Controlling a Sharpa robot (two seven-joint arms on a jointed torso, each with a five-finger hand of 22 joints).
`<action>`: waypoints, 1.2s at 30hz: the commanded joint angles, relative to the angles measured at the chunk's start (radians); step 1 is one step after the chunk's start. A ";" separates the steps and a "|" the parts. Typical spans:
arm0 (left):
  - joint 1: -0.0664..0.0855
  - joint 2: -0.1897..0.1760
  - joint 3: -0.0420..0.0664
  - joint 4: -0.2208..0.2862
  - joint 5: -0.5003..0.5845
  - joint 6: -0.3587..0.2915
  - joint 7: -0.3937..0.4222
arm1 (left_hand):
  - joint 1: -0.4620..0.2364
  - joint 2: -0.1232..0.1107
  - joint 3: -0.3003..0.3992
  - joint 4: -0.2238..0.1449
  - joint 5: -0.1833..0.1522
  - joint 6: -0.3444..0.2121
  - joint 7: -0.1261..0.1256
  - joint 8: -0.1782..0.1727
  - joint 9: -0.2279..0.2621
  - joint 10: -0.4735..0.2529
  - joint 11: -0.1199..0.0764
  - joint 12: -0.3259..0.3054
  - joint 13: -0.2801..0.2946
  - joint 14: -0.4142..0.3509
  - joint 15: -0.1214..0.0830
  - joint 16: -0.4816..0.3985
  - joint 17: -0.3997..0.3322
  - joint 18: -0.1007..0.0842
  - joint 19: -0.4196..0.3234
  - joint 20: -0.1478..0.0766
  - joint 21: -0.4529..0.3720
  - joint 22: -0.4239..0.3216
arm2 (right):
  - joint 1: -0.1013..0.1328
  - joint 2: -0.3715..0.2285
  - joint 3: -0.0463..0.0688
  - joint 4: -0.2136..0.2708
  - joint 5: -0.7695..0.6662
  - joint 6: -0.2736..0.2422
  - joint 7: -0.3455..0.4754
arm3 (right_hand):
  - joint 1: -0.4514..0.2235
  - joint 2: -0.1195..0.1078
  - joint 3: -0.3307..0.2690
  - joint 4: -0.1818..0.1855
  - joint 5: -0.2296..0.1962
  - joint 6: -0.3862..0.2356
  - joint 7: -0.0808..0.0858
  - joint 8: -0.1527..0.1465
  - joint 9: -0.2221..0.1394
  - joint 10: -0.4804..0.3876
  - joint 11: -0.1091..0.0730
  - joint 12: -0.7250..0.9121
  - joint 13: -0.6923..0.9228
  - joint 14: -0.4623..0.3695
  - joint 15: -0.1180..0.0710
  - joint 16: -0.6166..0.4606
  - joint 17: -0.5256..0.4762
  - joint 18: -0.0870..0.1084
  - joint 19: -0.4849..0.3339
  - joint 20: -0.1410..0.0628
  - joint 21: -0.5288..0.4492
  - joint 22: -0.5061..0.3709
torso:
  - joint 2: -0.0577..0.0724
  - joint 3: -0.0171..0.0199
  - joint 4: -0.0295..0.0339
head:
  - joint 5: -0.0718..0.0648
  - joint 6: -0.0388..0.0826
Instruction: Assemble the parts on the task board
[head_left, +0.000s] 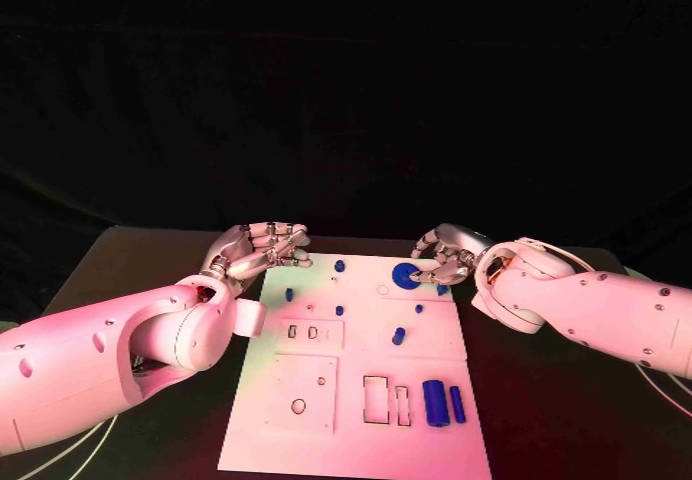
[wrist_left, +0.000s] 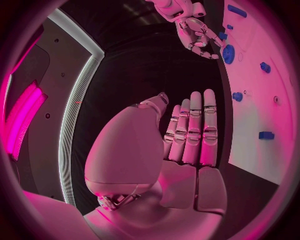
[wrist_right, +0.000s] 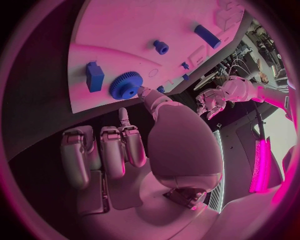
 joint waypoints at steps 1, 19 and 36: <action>0.001 0.002 0.001 0.002 -0.010 0.020 0.010 | -0.008 -0.004 0.003 -0.001 -0.004 0.000 0.002 -0.007 -0.001 0.003 0.000 -0.005 0.000 -0.002 -0.001 0.004 0.001 0.013 0.008 0.001 0.000 -0.001 | -0.003 0.008 0.000 -0.006 0.006 0.030 -0.012 | 0.005 0.011 -0.007 -0.001 -0.002 -0.011 0.000 -0.005 0.001 0.013 0.006 -0.007 0.155 0.096 0.009 0.006 0.234 -0.014 0.105 0.007 0.003 0.263 | 0.000 0.0000 0.0000 | 0.007 -0.004; 0.001 0.002 0.001 0.001 -0.009 0.021 0.007 | -0.008 -0.003 0.004 -0.002 -0.004 0.000 0.003 -0.007 -0.001 0.004 0.000 -0.006 0.000 -0.002 -0.001 0.004 0.002 0.013 0.008 0.001 0.001 -0.001 | -0.015 0.043 -0.003 -0.033 -0.018 0.035 -0.015 | 0.012 0.016 -0.007 -0.001 -0.003 -0.013 0.002 -0.004 0.002 0.010 0.008 -0.008 0.154 0.098 0.011 0.009 0.242 -0.014 0.105 0.010 0.003 0.263 | 0.001 0.0007 0.0010 | 0.012 -0.010; 0.001 0.000 0.001 0.001 -0.006 0.022 0.002 | -0.008 -0.002 0.006 -0.002 -0.004 0.000 0.003 -0.007 -0.001 0.004 0.000 -0.007 0.000 -0.002 -0.001 0.004 0.003 0.013 0.008 0.001 0.001 -0.002 | -0.023 0.045 -0.004 -0.031 -0.105 0.038 -0.029 | 0.062 0.038 0.040 -0.022 -0.006 0.038 -0.005 0.024 0.013 0.020 0.002 0.006 0.169 0.100 0.007 0.011 0.251 -0.014 0.105 0.009 0.003 0.263 | 0.001 0.0013 0.0007 | 0.011 -0.019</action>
